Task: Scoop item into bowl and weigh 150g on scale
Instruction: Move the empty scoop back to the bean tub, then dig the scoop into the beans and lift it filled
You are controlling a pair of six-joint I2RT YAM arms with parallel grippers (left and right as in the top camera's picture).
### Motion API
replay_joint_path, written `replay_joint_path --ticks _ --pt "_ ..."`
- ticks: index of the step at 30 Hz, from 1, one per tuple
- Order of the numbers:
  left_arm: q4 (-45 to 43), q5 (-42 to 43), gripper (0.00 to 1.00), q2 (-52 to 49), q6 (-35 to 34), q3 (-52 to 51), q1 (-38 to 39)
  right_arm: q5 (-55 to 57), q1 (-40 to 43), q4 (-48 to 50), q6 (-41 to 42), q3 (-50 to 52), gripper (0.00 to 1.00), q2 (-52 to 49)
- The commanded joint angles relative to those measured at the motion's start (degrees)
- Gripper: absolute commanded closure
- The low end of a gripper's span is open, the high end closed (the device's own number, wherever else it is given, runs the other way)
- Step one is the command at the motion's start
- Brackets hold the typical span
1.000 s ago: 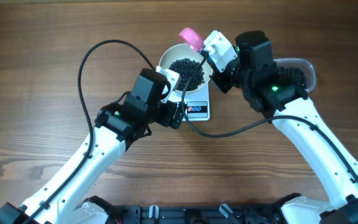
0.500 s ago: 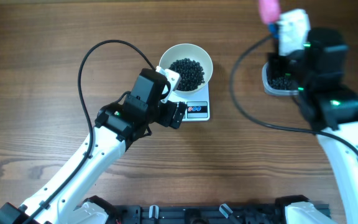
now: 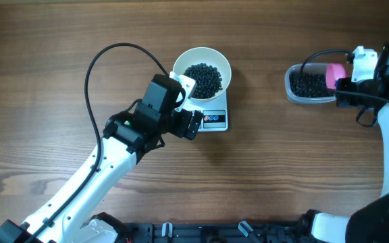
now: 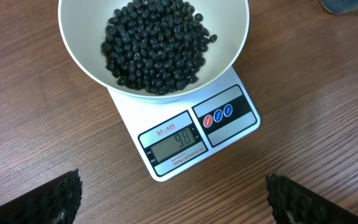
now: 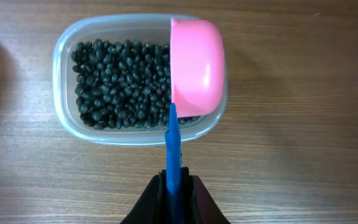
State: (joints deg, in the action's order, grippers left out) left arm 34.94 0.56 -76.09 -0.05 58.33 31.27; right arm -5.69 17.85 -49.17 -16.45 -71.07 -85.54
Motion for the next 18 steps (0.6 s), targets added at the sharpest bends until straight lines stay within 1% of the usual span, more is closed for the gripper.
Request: replay_joint_path --ticks 1,4,6,8,11,15,18 --pt "-0.04 0.68 0.00 -0.20 0.94 -0.37 -0.26 -1.68 0.11 0.33 -3.41 -0.31 0.96 -2.05" --pt "-0.02 0.68 0.00 -0.20 0.94 -0.37 -0.26 -1.11 -0.22 0.26 -6.05 -0.15 0.96 -3.37" --pt "-0.02 0.68 0.00 -0.20 0.94 -0.37 -0.26 1.92 -0.76 0.46 -6.05 -0.04 0.96 -3.52" --pt "-0.02 0.68 0.00 -0.20 0.92 -0.37 -0.26 2.45 -0.96 1.33 -6.08 -0.04 0.96 -3.52" --pt "-0.02 0.68 0.00 -0.20 0.94 -0.37 -0.26 2.47 -0.96 3.04 -6.88 0.33 0.96 -3.61" --pt "-0.02 0.68 0.00 -0.20 0.94 -0.37 -0.26 2.40 -0.96 2.86 -7.54 0.33 0.96 -5.31" --pt "-0.02 0.68 0.00 -0.20 0.92 -0.37 -0.26 -0.74 -1.18 2.49 -7.39 0.33 0.96 -6.43"
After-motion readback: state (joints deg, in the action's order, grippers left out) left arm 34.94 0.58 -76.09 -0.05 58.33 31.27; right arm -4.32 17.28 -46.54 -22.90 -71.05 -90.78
